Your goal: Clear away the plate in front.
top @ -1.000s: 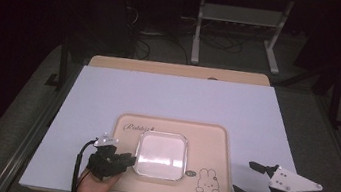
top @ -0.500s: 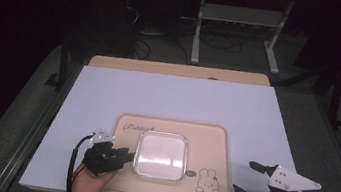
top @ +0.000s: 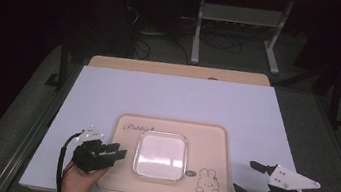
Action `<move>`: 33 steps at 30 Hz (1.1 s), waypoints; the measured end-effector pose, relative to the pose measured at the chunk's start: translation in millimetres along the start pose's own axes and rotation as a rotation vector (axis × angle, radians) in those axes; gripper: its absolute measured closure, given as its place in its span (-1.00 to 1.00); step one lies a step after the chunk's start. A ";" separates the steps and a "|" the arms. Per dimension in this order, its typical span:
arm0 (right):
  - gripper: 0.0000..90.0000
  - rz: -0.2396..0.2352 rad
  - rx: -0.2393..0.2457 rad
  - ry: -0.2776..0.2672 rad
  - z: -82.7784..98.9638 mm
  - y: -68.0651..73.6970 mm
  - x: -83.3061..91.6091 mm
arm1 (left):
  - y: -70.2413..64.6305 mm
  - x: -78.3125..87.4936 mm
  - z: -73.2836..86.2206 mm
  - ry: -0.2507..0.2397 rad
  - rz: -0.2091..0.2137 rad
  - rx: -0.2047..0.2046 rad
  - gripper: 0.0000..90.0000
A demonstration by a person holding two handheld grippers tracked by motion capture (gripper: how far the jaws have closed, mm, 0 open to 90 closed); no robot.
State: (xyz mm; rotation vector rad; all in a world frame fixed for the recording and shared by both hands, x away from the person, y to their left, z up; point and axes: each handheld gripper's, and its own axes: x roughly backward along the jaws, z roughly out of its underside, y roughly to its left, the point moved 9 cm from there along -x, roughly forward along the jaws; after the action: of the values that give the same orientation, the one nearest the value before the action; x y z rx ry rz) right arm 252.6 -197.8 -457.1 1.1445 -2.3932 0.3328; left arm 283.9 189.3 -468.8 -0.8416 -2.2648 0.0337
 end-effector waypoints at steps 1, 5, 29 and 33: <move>-0.71 0.001 -0.002 0.001 0.1 -0.2 0.0 | 2.1 2.6 -0.3 -0.005 -0.005 -0.011 0.27; -0.71 0.004 -0.003 0.003 0.4 -0.7 -0.1 | 6.7 7.3 -1.1 -0.023 -0.009 -0.016 0.20; -0.71 0.014 -0.012 0.010 1.7 -3.3 -0.9 | 31.0 37.8 0.0 -0.115 -0.019 -0.067 -0.44; -0.71 0.016 -0.015 0.009 1.7 -3.9 -0.8 | 34.4 43.4 2.8 -0.128 -0.026 -0.076 -0.46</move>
State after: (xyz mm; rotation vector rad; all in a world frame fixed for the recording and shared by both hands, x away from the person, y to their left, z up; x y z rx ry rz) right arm 255.6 -200.4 -458.9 1.1152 -2.3941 0.3248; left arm 278.1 242.1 -453.0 -0.8713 -2.4103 -0.0106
